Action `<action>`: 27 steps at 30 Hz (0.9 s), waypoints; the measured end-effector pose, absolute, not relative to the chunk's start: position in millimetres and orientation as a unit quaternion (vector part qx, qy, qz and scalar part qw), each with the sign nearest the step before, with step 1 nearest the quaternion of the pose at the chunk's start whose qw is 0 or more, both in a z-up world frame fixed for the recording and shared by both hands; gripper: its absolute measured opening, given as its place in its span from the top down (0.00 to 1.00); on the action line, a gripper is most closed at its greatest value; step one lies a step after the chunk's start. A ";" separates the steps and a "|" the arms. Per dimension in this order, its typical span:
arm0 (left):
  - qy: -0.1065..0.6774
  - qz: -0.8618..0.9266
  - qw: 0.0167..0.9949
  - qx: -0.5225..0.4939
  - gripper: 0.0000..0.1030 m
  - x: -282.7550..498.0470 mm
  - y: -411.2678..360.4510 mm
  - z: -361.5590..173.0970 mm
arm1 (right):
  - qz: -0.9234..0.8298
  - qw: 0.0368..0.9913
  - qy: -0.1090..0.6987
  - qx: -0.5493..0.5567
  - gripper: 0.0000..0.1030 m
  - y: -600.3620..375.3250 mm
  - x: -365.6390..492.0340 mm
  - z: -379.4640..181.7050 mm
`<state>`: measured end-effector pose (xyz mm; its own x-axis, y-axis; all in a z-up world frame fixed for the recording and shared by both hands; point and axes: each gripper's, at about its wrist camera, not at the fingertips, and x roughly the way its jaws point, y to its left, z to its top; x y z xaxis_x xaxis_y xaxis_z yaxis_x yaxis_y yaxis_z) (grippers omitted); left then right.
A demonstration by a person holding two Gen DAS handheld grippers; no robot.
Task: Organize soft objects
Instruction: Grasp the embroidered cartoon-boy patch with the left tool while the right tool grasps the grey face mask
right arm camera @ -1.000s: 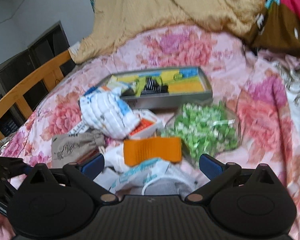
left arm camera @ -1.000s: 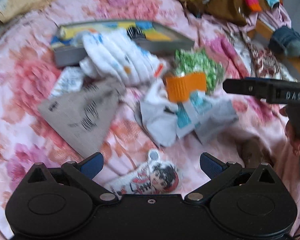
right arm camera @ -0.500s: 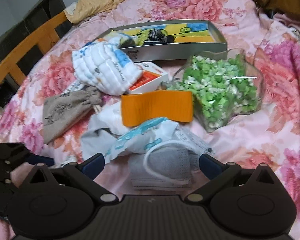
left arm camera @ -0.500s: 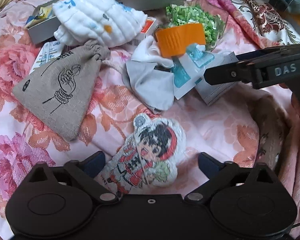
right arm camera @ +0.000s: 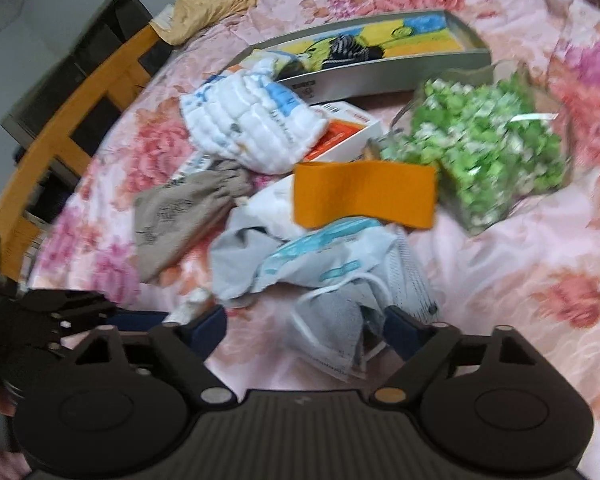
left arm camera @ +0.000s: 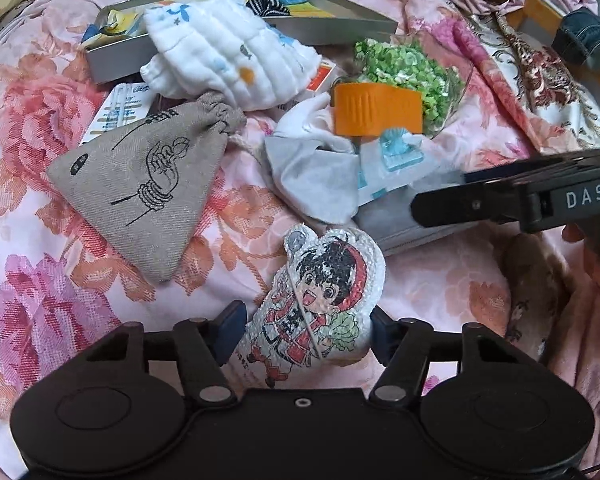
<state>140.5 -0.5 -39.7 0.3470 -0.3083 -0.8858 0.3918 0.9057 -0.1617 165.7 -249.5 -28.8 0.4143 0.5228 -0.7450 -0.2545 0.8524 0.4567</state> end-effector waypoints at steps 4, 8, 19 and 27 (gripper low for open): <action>0.529 -0.220 0.819 0.021 0.38 138.1 -1.1 -37.8 | 0.231 0.828 0.492 0.139 0.22 -248.7 166.7 -30.7; 0.530 -0.213 0.821 0.004 0.38 138.3 1.3 -38.3 | 0.231 0.823 0.502 0.133 0.44 -243.0 168.5 -37.5; 0.517 -0.205 0.831 -0.025 0.38 135.1 6.4 -32.6 | 0.243 0.844 0.470 0.090 0.84 -232.3 160.4 -29.2; 0.486 -0.193 0.850 -0.055 0.38 132.0 14.2 -21.1 | 0.264 0.862 0.419 0.107 0.88 -234.9 155.9 -15.5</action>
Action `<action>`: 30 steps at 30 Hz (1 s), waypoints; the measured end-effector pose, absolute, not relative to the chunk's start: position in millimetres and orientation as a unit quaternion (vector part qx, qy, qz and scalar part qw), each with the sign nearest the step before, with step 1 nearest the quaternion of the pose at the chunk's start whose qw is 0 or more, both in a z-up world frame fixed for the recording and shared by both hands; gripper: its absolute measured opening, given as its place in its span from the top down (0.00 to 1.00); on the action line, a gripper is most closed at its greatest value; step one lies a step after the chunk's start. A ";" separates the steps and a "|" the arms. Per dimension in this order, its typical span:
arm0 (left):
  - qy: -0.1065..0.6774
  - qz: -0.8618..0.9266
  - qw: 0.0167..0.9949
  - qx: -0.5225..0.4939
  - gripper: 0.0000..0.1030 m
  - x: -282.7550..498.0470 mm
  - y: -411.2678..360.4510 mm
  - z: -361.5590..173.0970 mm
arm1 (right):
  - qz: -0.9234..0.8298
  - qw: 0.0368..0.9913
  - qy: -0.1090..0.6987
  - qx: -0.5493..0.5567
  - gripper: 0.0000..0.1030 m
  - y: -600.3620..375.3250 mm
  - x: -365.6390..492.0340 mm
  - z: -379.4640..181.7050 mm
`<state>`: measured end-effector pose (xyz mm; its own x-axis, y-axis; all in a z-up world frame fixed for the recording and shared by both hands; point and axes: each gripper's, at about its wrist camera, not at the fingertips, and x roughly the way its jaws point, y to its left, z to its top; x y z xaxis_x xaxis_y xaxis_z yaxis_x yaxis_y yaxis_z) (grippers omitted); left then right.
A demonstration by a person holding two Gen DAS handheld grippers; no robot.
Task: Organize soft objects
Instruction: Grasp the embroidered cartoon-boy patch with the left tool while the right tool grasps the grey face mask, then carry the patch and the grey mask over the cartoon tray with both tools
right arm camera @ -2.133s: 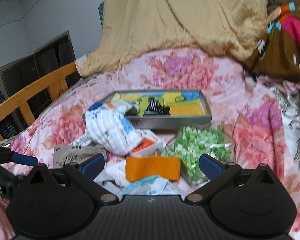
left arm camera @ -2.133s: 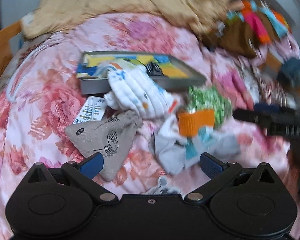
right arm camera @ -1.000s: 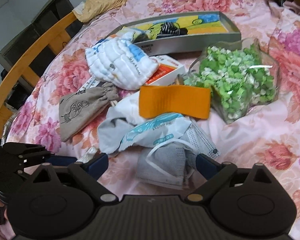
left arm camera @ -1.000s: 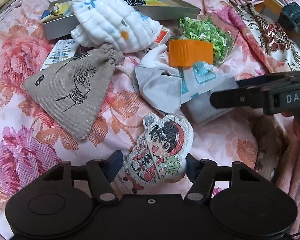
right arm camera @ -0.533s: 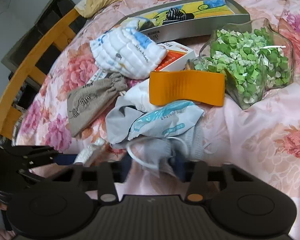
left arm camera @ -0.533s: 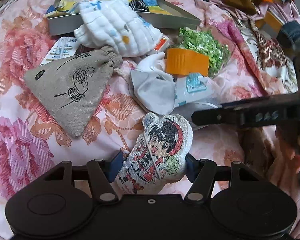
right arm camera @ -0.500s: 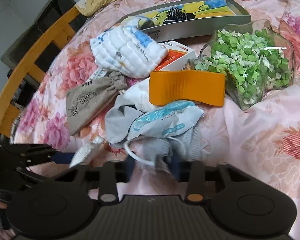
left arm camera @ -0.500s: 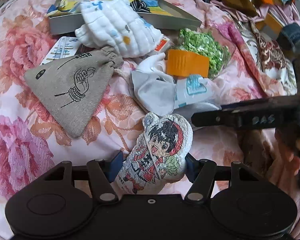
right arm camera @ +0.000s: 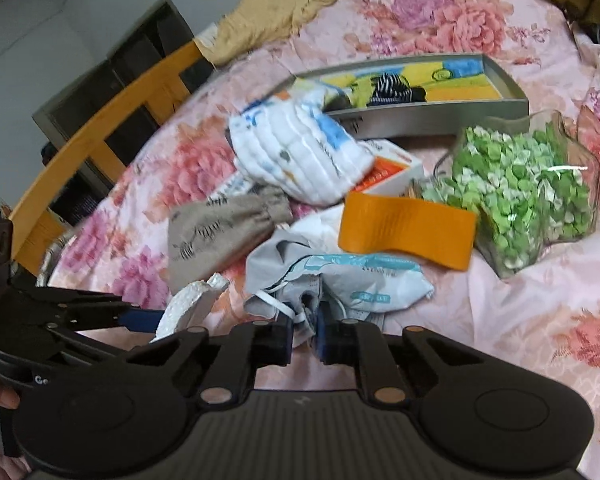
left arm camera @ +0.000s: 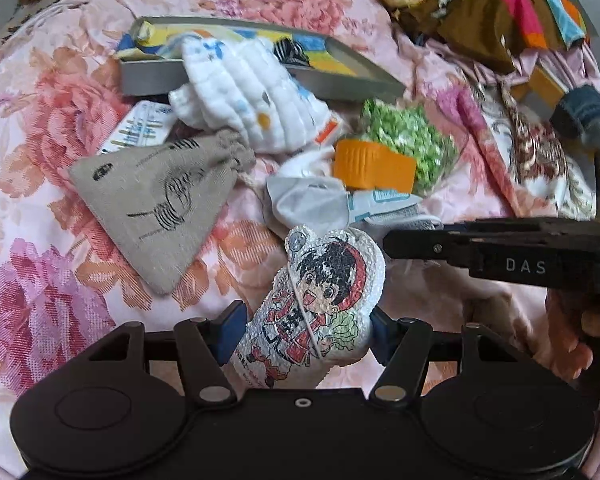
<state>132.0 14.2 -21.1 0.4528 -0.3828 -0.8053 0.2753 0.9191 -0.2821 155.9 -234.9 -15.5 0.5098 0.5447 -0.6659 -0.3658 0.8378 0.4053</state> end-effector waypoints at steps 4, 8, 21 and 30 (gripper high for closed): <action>0.475 -0.185 0.858 -0.071 0.38 133.4 17.8 -18.1 | 0.276 0.867 0.400 0.115 0.88 -235.2 154.3 -10.9; 0.453 -0.181 0.869 -0.081 0.38 131.2 20.3 -11.7 | 0.286 0.874 0.373 0.127 0.88 -237.4 151.7 -4.2; 0.393 -0.177 0.896 -0.111 0.38 125.5 28.4 5.6 | 0.295 0.894 0.307 0.138 0.88 -241.3 142.1 11.8; 0.357 -0.173 0.910 -0.121 0.38 121.3 32.3 13.7 | 0.284 0.915 0.242 0.153 0.88 -251.2 133.6 25.2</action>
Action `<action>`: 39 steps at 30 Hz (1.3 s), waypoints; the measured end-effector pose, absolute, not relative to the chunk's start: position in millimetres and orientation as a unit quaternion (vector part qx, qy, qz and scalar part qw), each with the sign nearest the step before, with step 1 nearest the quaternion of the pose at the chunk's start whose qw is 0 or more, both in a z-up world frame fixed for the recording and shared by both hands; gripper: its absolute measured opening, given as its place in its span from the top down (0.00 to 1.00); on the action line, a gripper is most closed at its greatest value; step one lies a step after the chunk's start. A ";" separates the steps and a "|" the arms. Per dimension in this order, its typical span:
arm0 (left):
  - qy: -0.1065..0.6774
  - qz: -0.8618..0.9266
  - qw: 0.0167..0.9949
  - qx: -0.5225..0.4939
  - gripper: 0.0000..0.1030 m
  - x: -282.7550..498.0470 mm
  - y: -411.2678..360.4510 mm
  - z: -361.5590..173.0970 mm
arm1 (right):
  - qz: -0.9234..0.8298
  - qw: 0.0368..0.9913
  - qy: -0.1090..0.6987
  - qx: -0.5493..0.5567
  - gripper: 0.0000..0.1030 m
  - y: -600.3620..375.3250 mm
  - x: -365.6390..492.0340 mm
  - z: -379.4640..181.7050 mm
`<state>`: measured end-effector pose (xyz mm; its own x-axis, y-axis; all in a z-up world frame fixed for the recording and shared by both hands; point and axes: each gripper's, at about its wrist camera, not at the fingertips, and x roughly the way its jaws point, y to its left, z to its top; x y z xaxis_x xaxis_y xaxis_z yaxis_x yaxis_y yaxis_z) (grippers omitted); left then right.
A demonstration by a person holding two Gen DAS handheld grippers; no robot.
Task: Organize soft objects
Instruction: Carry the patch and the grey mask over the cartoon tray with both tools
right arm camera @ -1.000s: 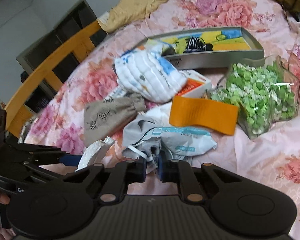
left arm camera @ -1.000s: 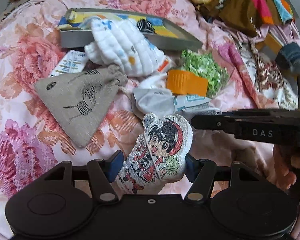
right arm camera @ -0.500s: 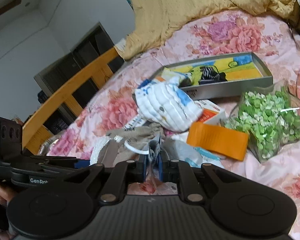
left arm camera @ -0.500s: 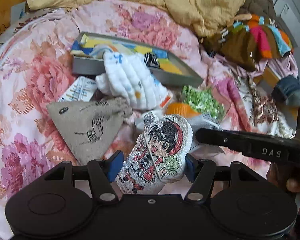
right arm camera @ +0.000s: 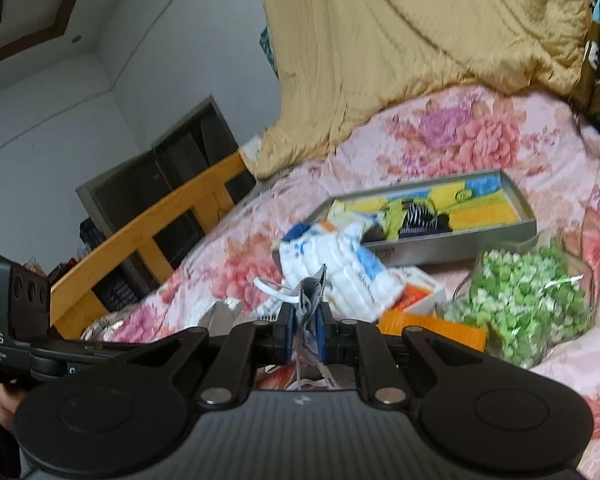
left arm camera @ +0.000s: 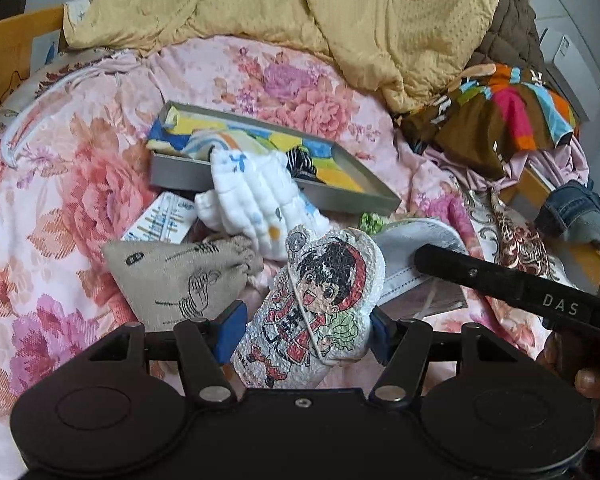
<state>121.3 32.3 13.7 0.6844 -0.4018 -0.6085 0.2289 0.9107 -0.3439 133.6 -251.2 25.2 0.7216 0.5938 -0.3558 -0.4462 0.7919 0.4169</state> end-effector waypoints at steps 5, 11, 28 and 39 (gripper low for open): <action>0.337 -0.174 0.917 -0.124 0.38 118.5 33.1 18.0 | 0.278 0.921 0.212 0.172 0.88 -260.1 130.9 29.6; 0.321 -0.176 0.922 -0.128 0.38 116.2 34.1 21.6 | 0.267 0.928 0.189 0.179 0.88 -265.4 129.5 33.8; 0.295 -0.155 0.935 -0.123 0.38 120.7 33.5 27.2 | 0.259 0.928 0.156 0.217 0.87 -278.2 137.7 43.7; 0.253 -0.122 0.950 -0.133 0.38 180.5 23.7 45.3 | 0.234 0.947 0.150 0.161 0.88 -270.9 194.7 57.4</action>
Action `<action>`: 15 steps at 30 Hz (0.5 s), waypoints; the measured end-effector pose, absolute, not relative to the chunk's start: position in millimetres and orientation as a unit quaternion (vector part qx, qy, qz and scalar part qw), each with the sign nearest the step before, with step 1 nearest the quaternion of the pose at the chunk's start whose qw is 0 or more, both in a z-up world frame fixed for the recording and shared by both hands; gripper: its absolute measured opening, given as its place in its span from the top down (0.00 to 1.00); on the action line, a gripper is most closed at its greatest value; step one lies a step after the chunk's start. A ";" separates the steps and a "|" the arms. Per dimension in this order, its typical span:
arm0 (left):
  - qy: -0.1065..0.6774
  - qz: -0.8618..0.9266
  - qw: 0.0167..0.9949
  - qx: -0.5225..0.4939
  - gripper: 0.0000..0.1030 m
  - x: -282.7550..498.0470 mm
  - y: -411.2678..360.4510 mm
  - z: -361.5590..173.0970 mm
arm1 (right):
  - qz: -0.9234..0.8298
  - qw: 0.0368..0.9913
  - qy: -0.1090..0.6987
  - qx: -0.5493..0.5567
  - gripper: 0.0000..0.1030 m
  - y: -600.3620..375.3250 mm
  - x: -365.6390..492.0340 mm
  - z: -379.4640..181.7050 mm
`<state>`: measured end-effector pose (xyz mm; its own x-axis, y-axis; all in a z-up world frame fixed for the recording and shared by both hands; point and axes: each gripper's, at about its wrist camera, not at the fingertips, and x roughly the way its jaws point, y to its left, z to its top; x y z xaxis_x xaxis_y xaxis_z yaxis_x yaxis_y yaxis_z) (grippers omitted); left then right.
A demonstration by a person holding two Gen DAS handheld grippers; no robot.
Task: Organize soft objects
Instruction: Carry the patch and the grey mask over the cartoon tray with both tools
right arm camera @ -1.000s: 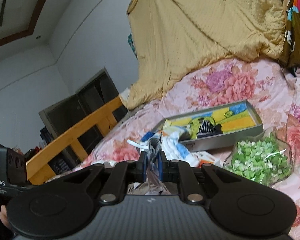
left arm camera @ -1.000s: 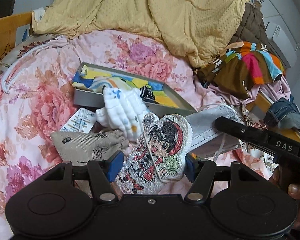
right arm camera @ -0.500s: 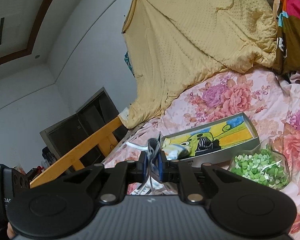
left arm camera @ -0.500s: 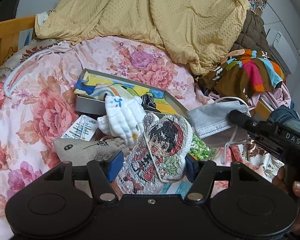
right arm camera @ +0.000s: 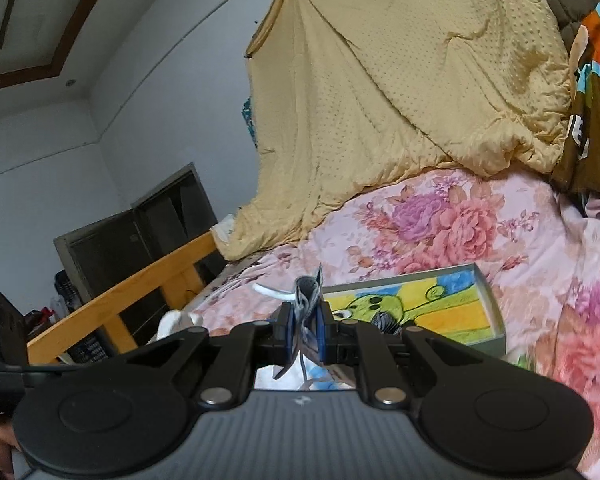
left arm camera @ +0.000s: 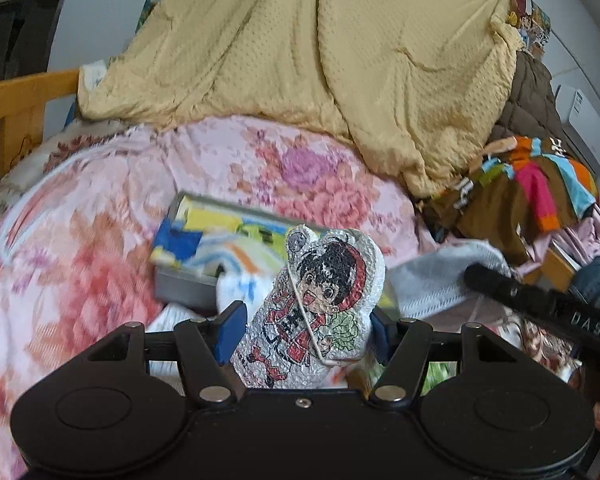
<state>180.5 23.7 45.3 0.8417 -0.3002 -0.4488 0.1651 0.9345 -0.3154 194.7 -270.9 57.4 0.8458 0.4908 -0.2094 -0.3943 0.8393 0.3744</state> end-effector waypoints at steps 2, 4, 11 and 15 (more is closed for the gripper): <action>0.244 -0.119 0.954 -0.130 0.38 195.0 17.2 47.6 | 0.232 0.946 0.152 0.168 0.88 -272.7 205.4 57.5; 0.241 -0.116 0.953 -0.140 0.38 211.3 13.6 48.0 | 0.230 0.947 0.152 0.163 0.88 -272.0 215.3 58.0; 0.234 -0.104 0.952 -0.170 0.38 258.8 5.5 47.4 | 0.216 0.955 0.150 0.137 0.88 -264.9 247.3 58.5; 0.230 -0.103 0.950 -0.181 0.38 285.6 1.2 43.4 | 0.198 0.959 0.157 0.127 0.88 -262.5 268.0 54.2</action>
